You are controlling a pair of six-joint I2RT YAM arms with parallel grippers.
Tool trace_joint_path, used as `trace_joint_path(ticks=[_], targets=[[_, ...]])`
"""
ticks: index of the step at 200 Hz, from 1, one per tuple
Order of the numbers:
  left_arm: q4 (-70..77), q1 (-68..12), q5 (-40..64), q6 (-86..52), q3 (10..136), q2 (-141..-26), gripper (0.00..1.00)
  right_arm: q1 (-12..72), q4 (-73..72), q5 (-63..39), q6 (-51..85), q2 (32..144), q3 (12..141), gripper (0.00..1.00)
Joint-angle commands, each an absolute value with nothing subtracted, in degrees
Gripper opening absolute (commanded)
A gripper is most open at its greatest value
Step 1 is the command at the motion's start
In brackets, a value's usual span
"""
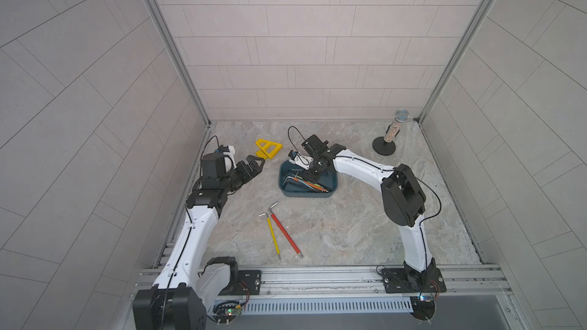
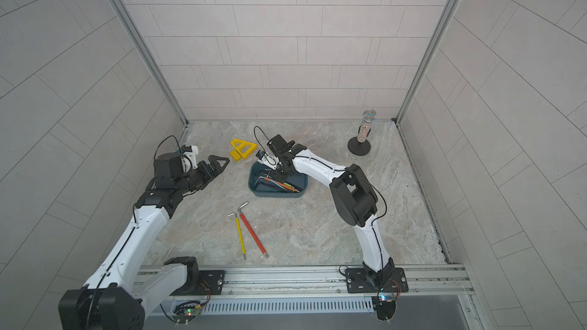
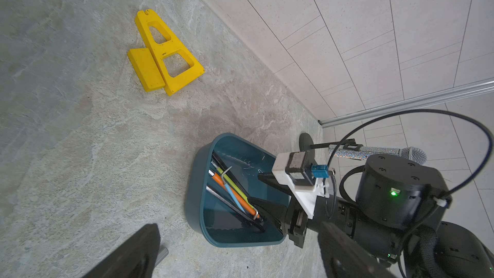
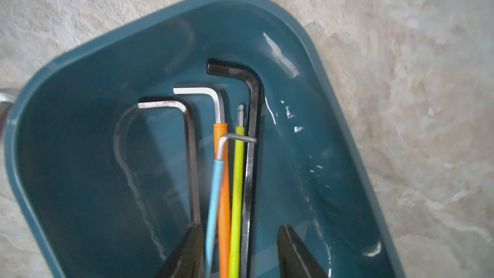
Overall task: Put the hex key on the desktop into the storage box
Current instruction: Place the Allen key in the storage box, then pick up the Allen key from the center of the board.
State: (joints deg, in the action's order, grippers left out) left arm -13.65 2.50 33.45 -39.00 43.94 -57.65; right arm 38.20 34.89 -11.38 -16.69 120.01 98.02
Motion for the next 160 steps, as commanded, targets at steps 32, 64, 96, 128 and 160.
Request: trace_joint_path(ticks=[32,64,96,128,160], targets=[[-12.9,2.8,34.0,-38.5,44.2,-57.2,1.0,38.0,35.1,-11.3,-14.3,114.8,96.8,0.6],[-12.9,2.9,34.3,-38.5,44.3,-57.2,1.0,38.0,34.6,-8.9,-10.4,108.9,95.3,0.64],[-12.9,2.9,34.5,-38.8,44.3,-57.3,1.0,38.1,31.2,-9.3,-4.5,101.5,89.1,0.68],[-12.9,3.0,34.6,-38.6,44.2,-57.1,1.0,38.1,28.2,-9.3,1.6,95.2,81.9,0.68],[-14.7,3.0,32.8,-37.0,45.0,-56.7,1.0,38.8,27.5,-10.0,7.9,90.5,76.3,0.67]])
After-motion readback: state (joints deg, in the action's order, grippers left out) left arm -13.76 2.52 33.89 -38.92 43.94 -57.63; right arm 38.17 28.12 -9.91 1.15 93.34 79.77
